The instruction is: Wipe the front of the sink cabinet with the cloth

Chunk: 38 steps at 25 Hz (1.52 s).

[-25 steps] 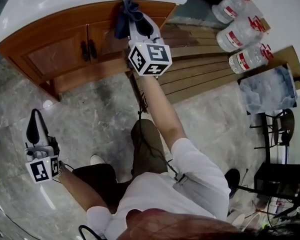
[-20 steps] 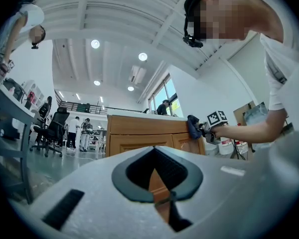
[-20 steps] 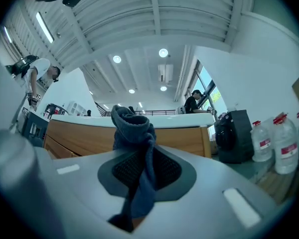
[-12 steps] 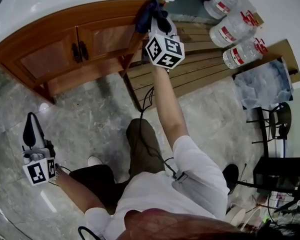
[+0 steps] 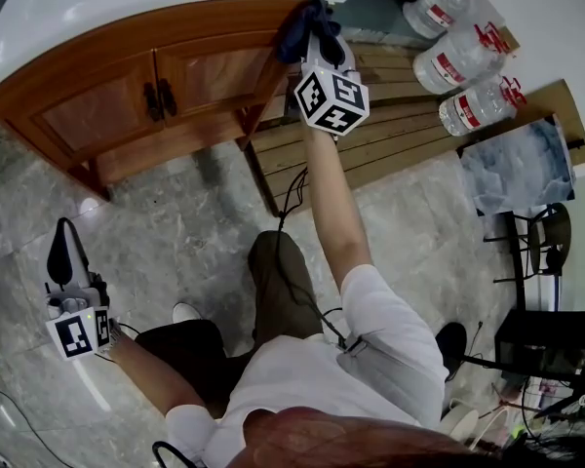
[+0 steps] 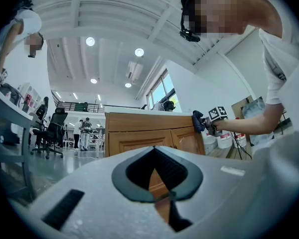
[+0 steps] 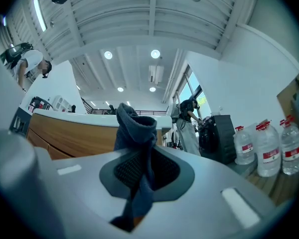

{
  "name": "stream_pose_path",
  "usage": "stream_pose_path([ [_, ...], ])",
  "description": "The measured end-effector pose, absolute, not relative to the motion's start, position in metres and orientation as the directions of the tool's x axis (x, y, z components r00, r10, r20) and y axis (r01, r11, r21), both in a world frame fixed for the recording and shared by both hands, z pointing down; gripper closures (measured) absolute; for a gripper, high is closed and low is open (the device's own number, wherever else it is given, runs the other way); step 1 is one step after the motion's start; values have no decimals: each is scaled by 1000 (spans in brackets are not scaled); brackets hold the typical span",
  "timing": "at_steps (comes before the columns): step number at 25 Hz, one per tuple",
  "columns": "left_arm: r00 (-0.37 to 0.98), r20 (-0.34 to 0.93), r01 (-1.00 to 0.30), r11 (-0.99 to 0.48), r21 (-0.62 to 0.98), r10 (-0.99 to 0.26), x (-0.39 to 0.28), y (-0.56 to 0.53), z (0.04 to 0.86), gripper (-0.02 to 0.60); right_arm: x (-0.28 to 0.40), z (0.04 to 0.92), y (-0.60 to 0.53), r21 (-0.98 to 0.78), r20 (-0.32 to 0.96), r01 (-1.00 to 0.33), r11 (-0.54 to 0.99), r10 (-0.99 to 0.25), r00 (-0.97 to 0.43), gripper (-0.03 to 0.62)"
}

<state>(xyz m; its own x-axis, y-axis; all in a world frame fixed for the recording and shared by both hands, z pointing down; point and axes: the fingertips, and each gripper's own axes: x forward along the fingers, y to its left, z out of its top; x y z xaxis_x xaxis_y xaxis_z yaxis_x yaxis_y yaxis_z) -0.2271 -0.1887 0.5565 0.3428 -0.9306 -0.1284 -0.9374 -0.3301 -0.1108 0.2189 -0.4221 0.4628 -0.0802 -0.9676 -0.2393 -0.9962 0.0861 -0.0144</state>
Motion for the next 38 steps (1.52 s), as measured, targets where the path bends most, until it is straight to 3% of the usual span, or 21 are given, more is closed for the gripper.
stream_pose_path([
  [8,287,-144,-957,-275,-95,-947,-238,-182,551,580,111,459,-371,23,-301,-949,315,-903,-307,562],
  [21,231,-179,-972,-221,-77,-956,-255,-175,542,580,-116,517,-347,-63,-232,-717,694,-709,-666,563],
  [31,171,-182,-984,-158,-84,-968,-285,-163,539,580,-256,545,-350,-137,-198,-595,792,-611,-767,563],
  [38,151,-148,-988,-144,-62,-977,-295,-161,545,580,-293,553,-361,-105,-171,-619,778,-628,-760,563],
])
